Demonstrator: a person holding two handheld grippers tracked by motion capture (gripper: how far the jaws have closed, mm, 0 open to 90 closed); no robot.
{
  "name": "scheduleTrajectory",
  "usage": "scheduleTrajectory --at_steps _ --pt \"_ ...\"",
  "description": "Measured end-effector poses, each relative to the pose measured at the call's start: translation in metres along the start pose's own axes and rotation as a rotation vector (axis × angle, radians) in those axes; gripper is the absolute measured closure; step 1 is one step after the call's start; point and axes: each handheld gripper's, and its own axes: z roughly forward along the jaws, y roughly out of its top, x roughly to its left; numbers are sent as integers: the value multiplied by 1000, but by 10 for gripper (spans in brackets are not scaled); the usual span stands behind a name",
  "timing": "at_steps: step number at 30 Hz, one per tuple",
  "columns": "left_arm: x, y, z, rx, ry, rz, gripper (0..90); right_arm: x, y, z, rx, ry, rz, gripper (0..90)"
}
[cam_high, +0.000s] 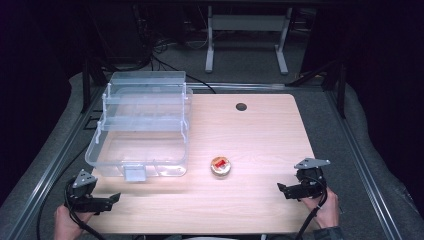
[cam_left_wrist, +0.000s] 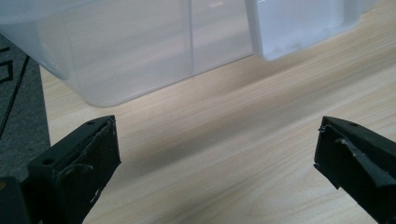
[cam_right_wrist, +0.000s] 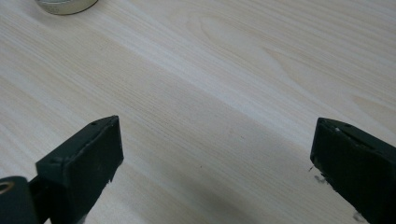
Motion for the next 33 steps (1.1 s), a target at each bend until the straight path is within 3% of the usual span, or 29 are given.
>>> scheduleTrajectory --at_steps 9,10,17,25,33 --pt "-2 -6 6 25 -22 -8 3 5 9 1 40 -12 -5 18" --pt "-3 -8 6 24 -24 -15 3 5 10 2 34 6 -3 19" --pt "-3 -8 11 37 -29 -17 3 13 23 6 48 12 -16 19" --pt "1 -6 8 39 -33 -37 3 29 48 16 52 42 -54 18" --pt "-1 -8 12 54 -45 -49 3 48 77 36 90 94 -103 15"
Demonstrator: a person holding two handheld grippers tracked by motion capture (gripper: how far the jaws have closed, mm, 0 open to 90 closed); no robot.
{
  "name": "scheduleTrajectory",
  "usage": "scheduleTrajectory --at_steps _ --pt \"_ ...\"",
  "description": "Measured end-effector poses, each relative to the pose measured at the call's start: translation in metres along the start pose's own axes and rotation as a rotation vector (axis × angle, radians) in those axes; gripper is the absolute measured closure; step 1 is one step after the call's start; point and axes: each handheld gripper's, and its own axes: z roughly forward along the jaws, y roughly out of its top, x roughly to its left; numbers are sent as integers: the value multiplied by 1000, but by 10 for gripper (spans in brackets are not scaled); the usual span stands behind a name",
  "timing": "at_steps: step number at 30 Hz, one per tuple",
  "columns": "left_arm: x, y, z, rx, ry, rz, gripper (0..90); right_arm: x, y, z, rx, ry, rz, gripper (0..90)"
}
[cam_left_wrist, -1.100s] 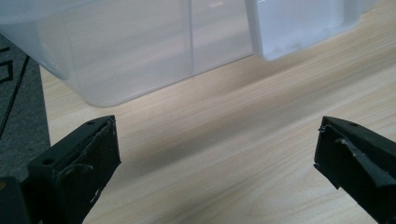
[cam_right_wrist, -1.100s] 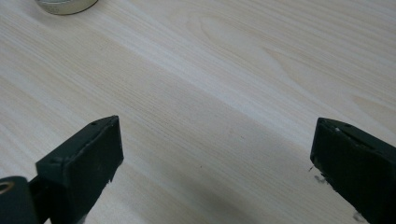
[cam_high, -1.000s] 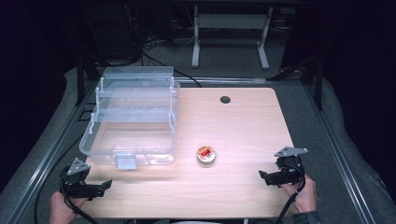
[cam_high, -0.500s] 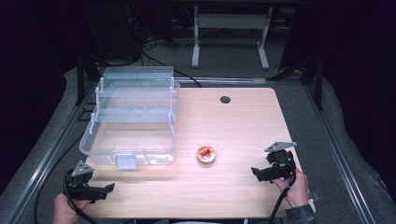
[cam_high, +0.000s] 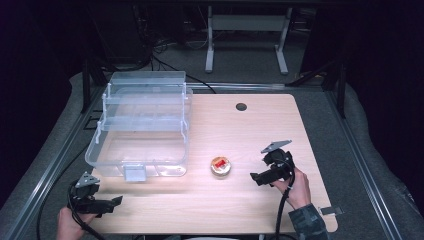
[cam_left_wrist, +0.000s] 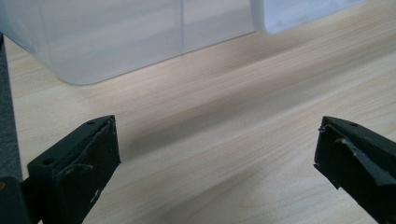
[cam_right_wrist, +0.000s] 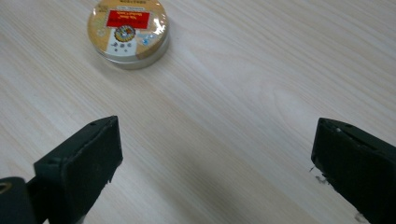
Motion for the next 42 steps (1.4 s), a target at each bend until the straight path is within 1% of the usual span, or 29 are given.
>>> scheduleTrajectory --at_steps 1,2,5,6,8,9,10,11,12,13,14,15,16,17,18,20,22,23,24,25,27,28,29,30,31,33,37,38,42 --pt "0 0 1 5 0 1 3 1 2 2 -2 11 0 15" --pt "0 -1 1 6 3 1 3 4 5 5 8 7 -8 15" --pt "1 -3 1 13 2 -5 3 8 11 11 16 23 -18 14" --pt "2 -4 1 14 6 -9 2 13 18 17 24 35 -31 9" --pt "2 -4 0 12 5 -13 2 16 23 20 23 40 -40 9" --pt "2 -4 -1 9 9 -14 2 19 27 22 22 50 -46 9" --pt "3 -5 -2 1 6 -15 2 25 38 30 17 62 -59 6" --pt "3 -5 -2 1 6 -15 2 25 38 30 17 62 -59 6" --pt "4 -6 1 -3 2 -25 2 30 47 41 19 87 -64 6" --pt "4 -6 1 -3 2 -25 2 30 47 41 19 87 -64 6" --pt "3 -5 3 4 -1 -24 2 33 51 45 26 89 -65 6" --pt "2 -4 4 9 -7 -16 2 41 59 59 41 98 -88 6" --pt "1 -4 3 2 -12 -10 1 45 62 65 51 111 -94 7" --pt "1 -3 1 -7 -12 -15 1 49 65 71 56 118 -102 7" --pt "2 -3 1 -12 -10 -21 2 52 67 75 58 120 -100 8" --pt "3 -3 1 -3 -6 -18 1 56 72 83 82 98 -116 9" --pt "3 -2 1 4 -6 -16 2 58 74 86 88 100 -122 10" --pt "3 -2 3 14 0 -9 2 62 76 93 95 111 -130 11" --pt "3 -2 3 15 3 -8 2 63 77 94 108 92 -142 13" --pt "3 -2 3 15 1 -9 2 65 77 96 117 85 -146 13" --pt "3 -2 2 14 1 -9 2 65 78 98 118 86 -145 16" --pt "3 -2 2 15 2 -10 1 65 78 102 118 104 -147 22" --pt "3 -2 2 18 4 -12 2 66 79 103 132 81 -149 26" --pt "3 -2 2 18 4 -12 2 66 79 103 132 81 -149 26" --pt "4 -2 3 22 11 -13 2 66 79 106 136 87 -149 43" --pt "5 -2 2 24 13 -18 2 66 79 106 136 87 -146 53" --pt "5 -2 2 23 14 -17 2 66 78 109 126 99 -133 124" --pt "5 -2 2 23 14 -17 2 66 78 109 126 99 -133 124" --pt "6 -2 2 32 16 -21 2 67 78 111 150 73 -143 169"
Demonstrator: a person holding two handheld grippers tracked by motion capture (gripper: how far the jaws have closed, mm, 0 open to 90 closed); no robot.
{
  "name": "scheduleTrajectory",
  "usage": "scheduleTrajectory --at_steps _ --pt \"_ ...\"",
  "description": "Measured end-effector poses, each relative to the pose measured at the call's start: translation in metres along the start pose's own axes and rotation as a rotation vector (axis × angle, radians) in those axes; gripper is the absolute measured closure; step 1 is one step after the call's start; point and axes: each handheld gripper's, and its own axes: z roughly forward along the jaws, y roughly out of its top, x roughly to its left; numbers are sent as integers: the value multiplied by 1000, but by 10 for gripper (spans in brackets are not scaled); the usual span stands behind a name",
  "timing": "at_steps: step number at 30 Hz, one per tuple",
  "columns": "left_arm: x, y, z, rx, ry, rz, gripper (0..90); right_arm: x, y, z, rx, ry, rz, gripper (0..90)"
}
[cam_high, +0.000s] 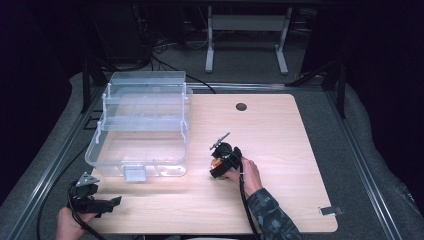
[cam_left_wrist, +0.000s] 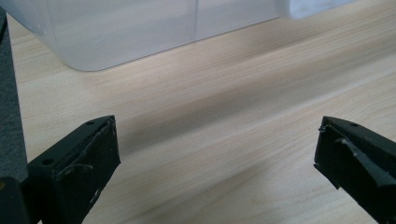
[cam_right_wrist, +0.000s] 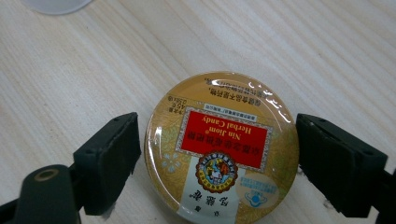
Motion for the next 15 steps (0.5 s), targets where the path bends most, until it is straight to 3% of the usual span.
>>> scheduleTrajectory --at_steps 15 --pt "0 -2 5 16 -9 -3 2 -4 -3 3 -16 21 20 196"
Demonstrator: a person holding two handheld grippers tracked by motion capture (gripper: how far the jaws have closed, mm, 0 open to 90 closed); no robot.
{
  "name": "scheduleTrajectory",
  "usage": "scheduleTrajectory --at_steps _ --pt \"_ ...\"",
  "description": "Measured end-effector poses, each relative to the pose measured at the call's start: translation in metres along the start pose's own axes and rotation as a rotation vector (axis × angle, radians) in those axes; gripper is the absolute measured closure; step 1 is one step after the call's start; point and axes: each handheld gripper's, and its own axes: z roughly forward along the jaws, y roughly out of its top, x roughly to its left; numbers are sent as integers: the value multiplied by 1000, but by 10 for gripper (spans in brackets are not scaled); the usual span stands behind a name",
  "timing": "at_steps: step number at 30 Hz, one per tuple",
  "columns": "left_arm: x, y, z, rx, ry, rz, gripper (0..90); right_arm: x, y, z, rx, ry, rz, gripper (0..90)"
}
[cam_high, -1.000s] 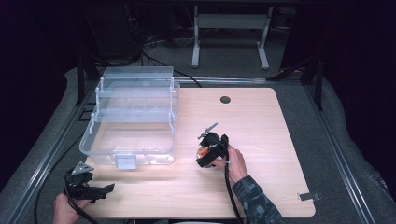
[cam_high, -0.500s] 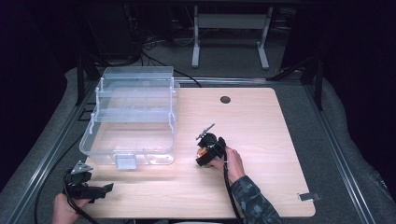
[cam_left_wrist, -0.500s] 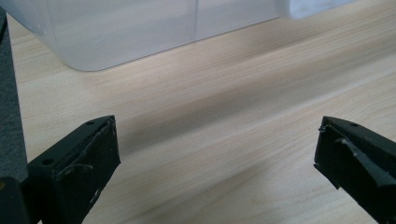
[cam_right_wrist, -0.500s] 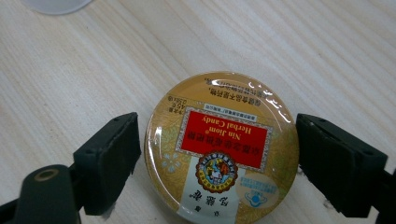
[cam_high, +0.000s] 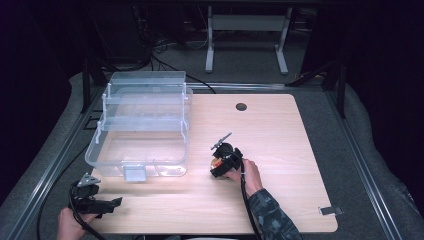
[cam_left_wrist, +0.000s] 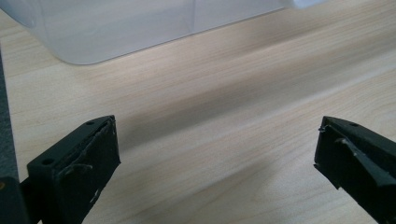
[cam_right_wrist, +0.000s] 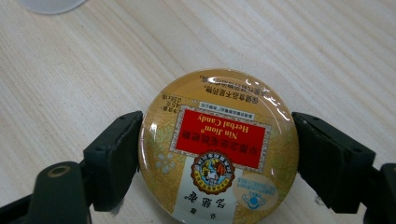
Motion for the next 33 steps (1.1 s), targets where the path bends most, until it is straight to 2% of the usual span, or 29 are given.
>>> scheduleTrajectory --at_steps 4,11,16,21,22,25,31,32,33 --pt "0 0 1 7 -5 -2 2 -1 -1 2 -3 17 22 196" --pt "-2 2 1 6 -4 5 2 -3 -1 1 -1 27 13 201" --pt "-3 6 -2 10 0 13 2 -7 -1 -9 -23 41 43 202" --pt "-5 6 -1 13 -9 29 2 -10 -4 -22 -26 21 34 202" --pt "-5 5 0 15 -12 28 2 -11 -5 -25 -37 26 40 202" --pt "-4 4 0 13 -17 28 2 -18 -10 -42 -57 0 52 201" --pt "-3 6 -2 9 -13 27 2 -26 -17 -58 -72 -22 60 201" --pt "-4 6 -2 7 -13 28 2 -27 -18 -61 -60 -49 59 202" --pt "-4 7 -3 8 -16 29 2 -29 -20 -64 -55 -56 63 201"
